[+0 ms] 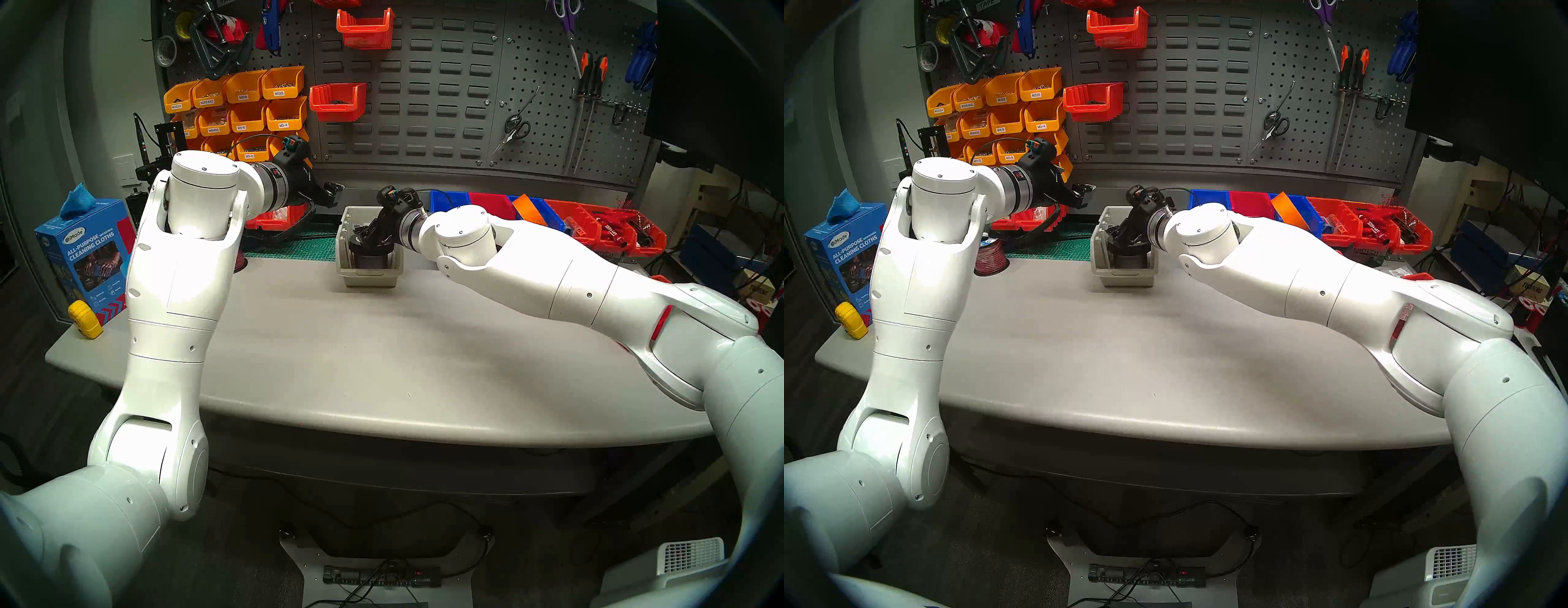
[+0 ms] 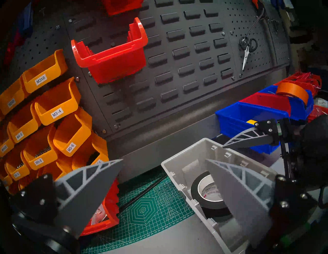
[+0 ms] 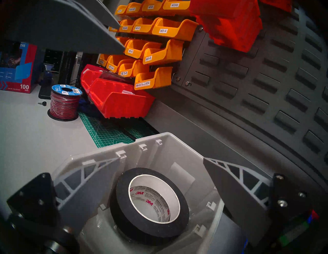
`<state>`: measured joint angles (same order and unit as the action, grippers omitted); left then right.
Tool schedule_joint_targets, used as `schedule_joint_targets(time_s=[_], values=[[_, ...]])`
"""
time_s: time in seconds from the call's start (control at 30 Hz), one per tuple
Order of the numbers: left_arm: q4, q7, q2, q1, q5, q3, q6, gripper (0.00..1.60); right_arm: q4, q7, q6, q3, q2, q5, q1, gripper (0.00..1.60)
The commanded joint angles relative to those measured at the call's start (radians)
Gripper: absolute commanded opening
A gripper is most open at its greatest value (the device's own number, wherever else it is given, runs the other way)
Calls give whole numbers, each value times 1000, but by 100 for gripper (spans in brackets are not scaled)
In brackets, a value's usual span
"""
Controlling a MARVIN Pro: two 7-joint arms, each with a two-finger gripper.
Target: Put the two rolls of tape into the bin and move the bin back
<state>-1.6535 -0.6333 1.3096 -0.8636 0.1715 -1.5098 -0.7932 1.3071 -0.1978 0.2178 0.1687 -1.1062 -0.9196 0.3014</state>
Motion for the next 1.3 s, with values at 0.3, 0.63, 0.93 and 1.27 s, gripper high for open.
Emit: schedule_joint_targets(time_s=[0.3,0.63,0.93,1.27], values=[[-55,16,43,-4,-40,-42,-51,160,94,-166,-5,53,6,-55,52,160],[-83,43,73,-35,-64,-70,-31,160,129,-194,11,48,30,-71,54,160],[-107,52,72,-60,-70,-78,-17,160,157,-210,25,45,52,-76,50,160],[-140,61,65,-99,-75,-98,-8,160,189,-227,41,46,71,-78,57,160]])
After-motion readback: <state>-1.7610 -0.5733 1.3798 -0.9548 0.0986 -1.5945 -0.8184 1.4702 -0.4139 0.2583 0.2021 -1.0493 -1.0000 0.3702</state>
